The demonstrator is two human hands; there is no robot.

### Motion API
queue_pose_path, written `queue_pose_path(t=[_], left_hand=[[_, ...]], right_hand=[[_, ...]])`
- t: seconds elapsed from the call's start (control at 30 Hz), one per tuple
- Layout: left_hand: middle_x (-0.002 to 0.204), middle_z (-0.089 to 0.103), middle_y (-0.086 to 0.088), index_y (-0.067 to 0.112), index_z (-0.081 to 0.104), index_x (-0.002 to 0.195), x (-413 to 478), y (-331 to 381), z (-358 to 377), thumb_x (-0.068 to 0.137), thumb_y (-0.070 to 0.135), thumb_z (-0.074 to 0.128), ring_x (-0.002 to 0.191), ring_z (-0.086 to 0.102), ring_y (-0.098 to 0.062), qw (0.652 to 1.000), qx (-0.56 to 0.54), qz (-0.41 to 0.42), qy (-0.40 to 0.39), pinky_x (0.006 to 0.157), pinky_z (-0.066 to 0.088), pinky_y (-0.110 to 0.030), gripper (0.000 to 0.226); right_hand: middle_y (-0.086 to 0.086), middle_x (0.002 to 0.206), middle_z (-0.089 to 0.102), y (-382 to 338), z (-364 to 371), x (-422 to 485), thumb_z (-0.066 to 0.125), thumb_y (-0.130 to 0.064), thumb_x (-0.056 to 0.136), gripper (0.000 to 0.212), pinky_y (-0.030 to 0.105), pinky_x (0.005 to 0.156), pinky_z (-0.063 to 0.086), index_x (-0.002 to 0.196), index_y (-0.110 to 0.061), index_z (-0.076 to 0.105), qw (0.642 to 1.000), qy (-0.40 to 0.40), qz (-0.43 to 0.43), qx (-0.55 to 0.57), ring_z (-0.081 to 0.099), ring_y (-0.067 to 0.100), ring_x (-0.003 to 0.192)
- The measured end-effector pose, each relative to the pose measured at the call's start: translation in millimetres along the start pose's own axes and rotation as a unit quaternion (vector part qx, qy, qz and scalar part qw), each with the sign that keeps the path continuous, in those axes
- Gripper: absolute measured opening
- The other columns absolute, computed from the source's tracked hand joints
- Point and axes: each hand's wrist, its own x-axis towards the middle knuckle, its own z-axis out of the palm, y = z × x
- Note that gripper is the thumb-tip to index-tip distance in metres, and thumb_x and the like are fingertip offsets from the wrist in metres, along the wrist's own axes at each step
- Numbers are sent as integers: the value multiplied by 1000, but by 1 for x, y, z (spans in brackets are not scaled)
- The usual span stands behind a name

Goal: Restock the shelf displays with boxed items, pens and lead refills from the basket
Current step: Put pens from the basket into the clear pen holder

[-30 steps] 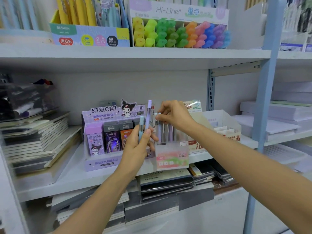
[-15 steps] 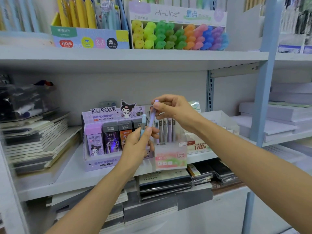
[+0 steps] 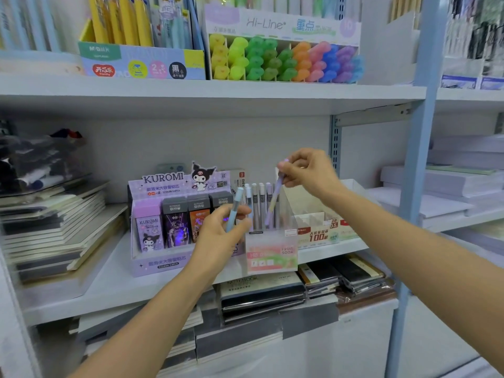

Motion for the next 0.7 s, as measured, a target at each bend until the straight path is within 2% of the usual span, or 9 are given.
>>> queue_pose_path(t=[0.03,0.1,0.17,0.27,0.37,0.5,0.57,0.63,0.7], left_hand=[[86,63,6,25,64,101,0,0,0,89,16,67,65,56,-5,1000,3,-1,-5,58,48,-22,15],[79,59,4,25,65,103,0,-2,-1,85,14,72,62,54,-4,1000,7,-4,-8,63,50,-25,22],[73,55,-1,25,65,105,-1,-4,-2,83,16,74,65,54,-8,1000,14,-8,-3,67,51,-27,25],[75,55,-9,26,66,106,-1,-8,-5,83,21,75,73,56,-18,1000,12,-13,0,72,53,-33,26],[87,64,-1,26,67,105,0,-10,-4,82,21,76,75,59,-12,1000,5,-15,1,72,53,-28,26],[96,67,4,26,68,105,2,-10,-2,81,19,76,72,62,-2,1000,1,-24,11,64,53,-18,26],[102,66,5,24,67,106,2,-10,-2,81,18,76,71,62,5,1000,-6,-21,11,60,50,-13,26],[106,65,3,24,67,107,2,-10,-2,82,18,76,76,63,2,1000,-4,-23,12,62,49,-12,27],[108,65,2,25,67,107,2,-9,-2,82,18,76,81,63,-3,1000,-2,-28,13,66,50,-15,28]], right_hand=[[21,83,70,5,7,-1,67,-10,89,20,28,63,60,98,7,61,1000,-1,-1,-9,71,27,70],[24,83,70,14,21,-2,69,-10,88,21,33,66,61,98,7,61,1000,8,-12,-23,72,29,71],[22,82,71,18,31,-2,70,-12,87,19,32,65,61,96,4,63,999,1,-20,-44,72,27,71],[15,77,72,18,32,1,71,-16,87,16,28,63,60,91,-3,64,994,-33,-32,-95,72,22,65],[14,74,72,16,28,4,70,-17,87,17,25,60,58,92,-1,64,991,-48,-38,-120,71,19,61],[10,70,71,20,38,2,72,-16,86,16,25,59,58,90,-3,63,990,-49,-45,-122,69,15,57],[7,66,71,21,43,2,75,-15,84,16,29,59,59,89,-8,62,990,-37,-55,-123,69,15,56],[5,65,71,24,47,1,76,-17,82,18,35,63,61,88,-13,60,986,-36,-70,-144,69,14,58],[1,70,71,28,52,-1,76,-22,82,18,42,71,59,86,-14,60,972,-43,-84,-217,69,15,65]])
